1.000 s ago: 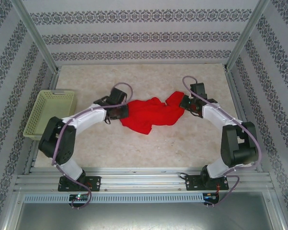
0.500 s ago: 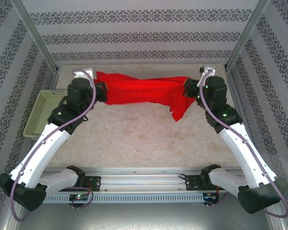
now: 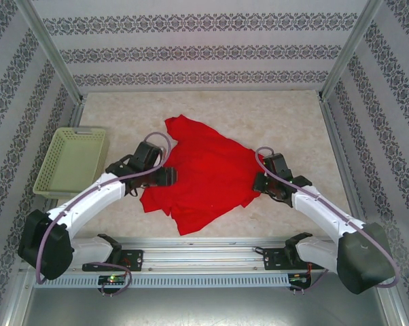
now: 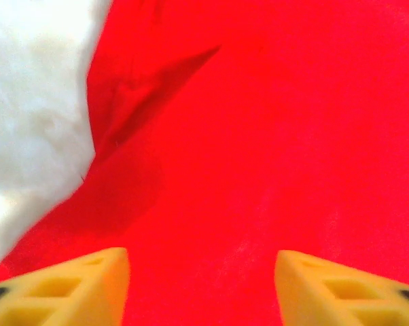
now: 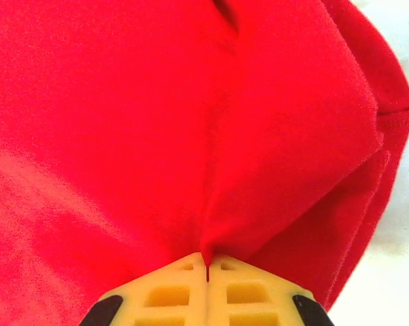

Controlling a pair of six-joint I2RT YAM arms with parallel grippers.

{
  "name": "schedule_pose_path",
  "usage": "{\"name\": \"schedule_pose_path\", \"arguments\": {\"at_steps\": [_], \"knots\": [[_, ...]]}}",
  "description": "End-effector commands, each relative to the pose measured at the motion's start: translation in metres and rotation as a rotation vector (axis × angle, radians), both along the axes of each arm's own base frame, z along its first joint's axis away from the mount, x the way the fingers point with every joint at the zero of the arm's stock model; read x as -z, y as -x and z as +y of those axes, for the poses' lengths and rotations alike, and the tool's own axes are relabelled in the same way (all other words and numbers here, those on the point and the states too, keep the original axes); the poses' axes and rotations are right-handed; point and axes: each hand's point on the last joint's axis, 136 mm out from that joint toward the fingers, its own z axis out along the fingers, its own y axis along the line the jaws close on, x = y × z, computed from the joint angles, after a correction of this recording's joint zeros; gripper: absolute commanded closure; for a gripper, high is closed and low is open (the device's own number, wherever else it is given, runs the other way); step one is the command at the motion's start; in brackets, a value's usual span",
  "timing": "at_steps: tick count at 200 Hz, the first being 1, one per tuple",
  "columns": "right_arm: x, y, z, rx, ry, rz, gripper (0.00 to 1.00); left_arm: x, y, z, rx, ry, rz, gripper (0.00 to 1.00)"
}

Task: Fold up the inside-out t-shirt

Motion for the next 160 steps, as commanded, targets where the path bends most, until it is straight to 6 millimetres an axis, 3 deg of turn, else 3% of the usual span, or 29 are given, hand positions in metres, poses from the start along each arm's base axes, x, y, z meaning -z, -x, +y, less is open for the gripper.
{"name": "schedule_pose_path", "arguments": {"at_steps": [1, 26, 57, 84, 106, 133, 160], "knots": [[-0.006, 0.001, 0.011, 0.0, -0.056, -0.005, 0.95, -0.042, -0.049, 0.004, -0.073, -0.074, -0.119, 0.31], [-0.002, 0.006, 0.014, -0.01, -0.039, 0.008, 0.93, -0.041, -0.106, -0.003, -0.129, -0.122, -0.117, 0.26], [-0.001, 0.01, 0.014, -0.006, -0.047, 0.001, 0.88, -0.013, -0.174, -0.016, -0.152, -0.197, -0.05, 0.23], [-0.006, 0.009, 0.009, -0.001, -0.023, -0.013, 0.71, 0.006, -0.224, -0.049, -0.093, -0.173, -0.044, 0.2], [-0.017, 0.008, 0.005, -0.011, -0.005, -0.036, 0.55, 0.028, -0.253, -0.076, -0.008, -0.149, -0.043, 0.12], [-0.03, 0.003, -0.011, 0.026, 0.021, -0.069, 0.47, 0.058, -0.274, -0.093, 0.026, -0.138, -0.038, 0.14], [-0.041, -0.002, -0.031, 0.08, 0.016, -0.094, 0.41, 0.09, -0.28, -0.1, 0.043, -0.136, 0.003, 0.21]]}}
